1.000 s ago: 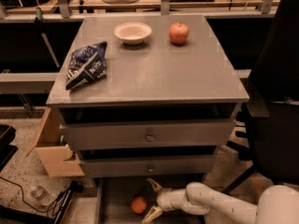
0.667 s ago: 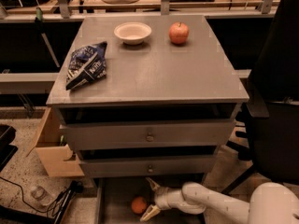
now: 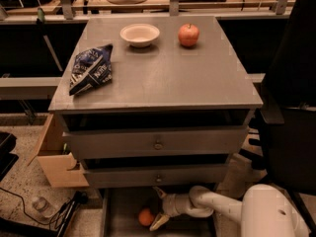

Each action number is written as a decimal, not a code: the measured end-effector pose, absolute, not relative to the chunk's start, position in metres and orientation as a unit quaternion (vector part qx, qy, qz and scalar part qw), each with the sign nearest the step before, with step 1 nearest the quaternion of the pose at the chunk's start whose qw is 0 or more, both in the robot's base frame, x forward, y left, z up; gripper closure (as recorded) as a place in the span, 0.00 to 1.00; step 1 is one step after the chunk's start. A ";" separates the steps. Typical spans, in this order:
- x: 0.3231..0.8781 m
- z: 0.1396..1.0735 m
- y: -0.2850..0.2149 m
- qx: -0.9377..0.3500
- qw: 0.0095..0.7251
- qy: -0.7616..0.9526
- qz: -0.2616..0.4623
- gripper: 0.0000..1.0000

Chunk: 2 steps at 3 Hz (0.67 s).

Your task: Pick orange from bottom drawer and place on counter

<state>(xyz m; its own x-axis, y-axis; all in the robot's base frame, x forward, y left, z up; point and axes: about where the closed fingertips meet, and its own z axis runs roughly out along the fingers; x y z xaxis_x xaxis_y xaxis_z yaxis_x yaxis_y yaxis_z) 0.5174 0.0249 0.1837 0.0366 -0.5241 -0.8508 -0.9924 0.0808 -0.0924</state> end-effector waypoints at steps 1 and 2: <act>0.514 0.164 0.015 -0.611 0.362 0.620 0.335 0.00; 0.514 0.163 0.014 -0.611 0.361 0.619 0.337 0.00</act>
Offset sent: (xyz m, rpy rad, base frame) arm -0.0041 -0.0170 -0.0252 0.0087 0.0964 0.0794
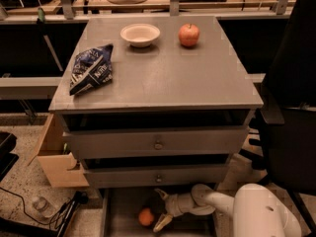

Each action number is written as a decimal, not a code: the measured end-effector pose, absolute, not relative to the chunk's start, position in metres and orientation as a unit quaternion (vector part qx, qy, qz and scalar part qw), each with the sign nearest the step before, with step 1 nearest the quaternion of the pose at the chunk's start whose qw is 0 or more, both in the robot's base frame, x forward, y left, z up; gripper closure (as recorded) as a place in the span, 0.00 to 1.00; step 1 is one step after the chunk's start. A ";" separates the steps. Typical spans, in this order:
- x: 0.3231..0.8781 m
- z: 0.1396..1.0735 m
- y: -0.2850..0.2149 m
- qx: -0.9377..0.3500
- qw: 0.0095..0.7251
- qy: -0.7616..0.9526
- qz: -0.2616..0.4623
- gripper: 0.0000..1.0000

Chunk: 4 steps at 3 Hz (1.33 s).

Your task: Pick orange from bottom drawer and place on counter

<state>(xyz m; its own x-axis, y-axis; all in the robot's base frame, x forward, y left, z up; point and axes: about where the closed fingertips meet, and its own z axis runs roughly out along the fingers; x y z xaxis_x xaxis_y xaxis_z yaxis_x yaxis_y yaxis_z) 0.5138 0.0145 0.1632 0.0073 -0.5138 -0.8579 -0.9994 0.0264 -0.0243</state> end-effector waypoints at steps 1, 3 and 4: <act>0.509 0.154 0.027 -0.611 0.367 0.609 0.349 0.00; 0.498 0.131 0.055 -0.595 0.405 0.592 0.363 0.18; 0.497 0.130 0.058 -0.595 0.405 0.591 0.365 0.41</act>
Offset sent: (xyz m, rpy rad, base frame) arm -0.0202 0.0452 -0.0410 0.1367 -0.0492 -0.0043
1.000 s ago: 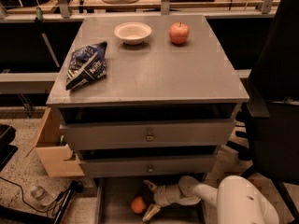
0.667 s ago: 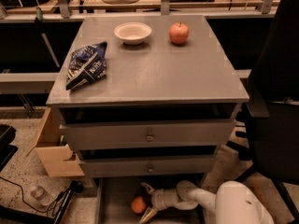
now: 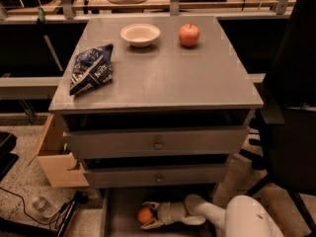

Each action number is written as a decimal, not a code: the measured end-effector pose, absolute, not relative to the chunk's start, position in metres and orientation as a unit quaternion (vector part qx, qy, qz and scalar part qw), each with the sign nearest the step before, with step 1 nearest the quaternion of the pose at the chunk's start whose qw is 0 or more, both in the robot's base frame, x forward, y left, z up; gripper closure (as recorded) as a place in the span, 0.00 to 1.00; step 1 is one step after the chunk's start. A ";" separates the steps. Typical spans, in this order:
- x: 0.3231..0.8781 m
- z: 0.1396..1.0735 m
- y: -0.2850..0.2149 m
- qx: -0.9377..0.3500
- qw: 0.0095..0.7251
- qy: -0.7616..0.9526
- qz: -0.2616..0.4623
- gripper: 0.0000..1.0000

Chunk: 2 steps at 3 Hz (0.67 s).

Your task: Pick orange from bottom drawer and place on counter

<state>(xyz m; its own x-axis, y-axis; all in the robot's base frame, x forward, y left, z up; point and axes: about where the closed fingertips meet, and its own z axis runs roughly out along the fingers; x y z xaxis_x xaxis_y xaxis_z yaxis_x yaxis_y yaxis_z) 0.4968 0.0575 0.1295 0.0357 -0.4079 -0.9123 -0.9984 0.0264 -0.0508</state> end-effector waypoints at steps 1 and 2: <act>0.495 0.129 0.060 -0.595 0.404 0.590 0.366 0.65; 0.494 0.129 0.062 -0.595 0.404 0.590 0.368 0.88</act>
Offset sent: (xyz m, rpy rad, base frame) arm -0.0013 0.0019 -0.0003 0.0017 0.0020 0.0025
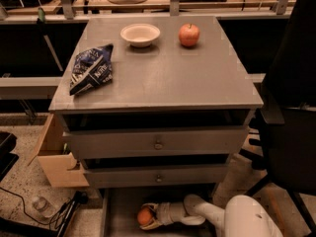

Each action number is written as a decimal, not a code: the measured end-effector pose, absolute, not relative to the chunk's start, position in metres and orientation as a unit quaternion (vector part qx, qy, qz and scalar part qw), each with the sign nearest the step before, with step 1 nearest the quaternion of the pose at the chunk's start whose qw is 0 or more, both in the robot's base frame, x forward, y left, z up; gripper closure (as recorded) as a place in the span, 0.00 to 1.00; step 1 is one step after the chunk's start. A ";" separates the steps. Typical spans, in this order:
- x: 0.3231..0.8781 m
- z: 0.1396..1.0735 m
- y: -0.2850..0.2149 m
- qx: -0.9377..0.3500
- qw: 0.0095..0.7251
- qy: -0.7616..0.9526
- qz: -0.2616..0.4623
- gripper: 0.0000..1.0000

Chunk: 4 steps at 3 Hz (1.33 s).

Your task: Pick orange from bottom drawer and place on counter

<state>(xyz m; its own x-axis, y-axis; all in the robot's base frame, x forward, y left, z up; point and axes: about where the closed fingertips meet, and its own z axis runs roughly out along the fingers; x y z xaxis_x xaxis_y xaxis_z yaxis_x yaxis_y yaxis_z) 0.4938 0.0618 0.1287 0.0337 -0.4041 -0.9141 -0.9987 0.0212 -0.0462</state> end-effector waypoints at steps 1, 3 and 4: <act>0.492 0.128 0.064 -0.595 0.403 0.589 0.370 1.00; 0.478 0.157 0.057 -0.592 0.411 0.592 0.360 1.00; 0.474 0.202 0.029 -0.578 0.428 0.615 0.321 1.00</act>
Offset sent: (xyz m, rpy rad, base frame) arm -0.0013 0.0018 -0.0003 0.0017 0.0019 0.0023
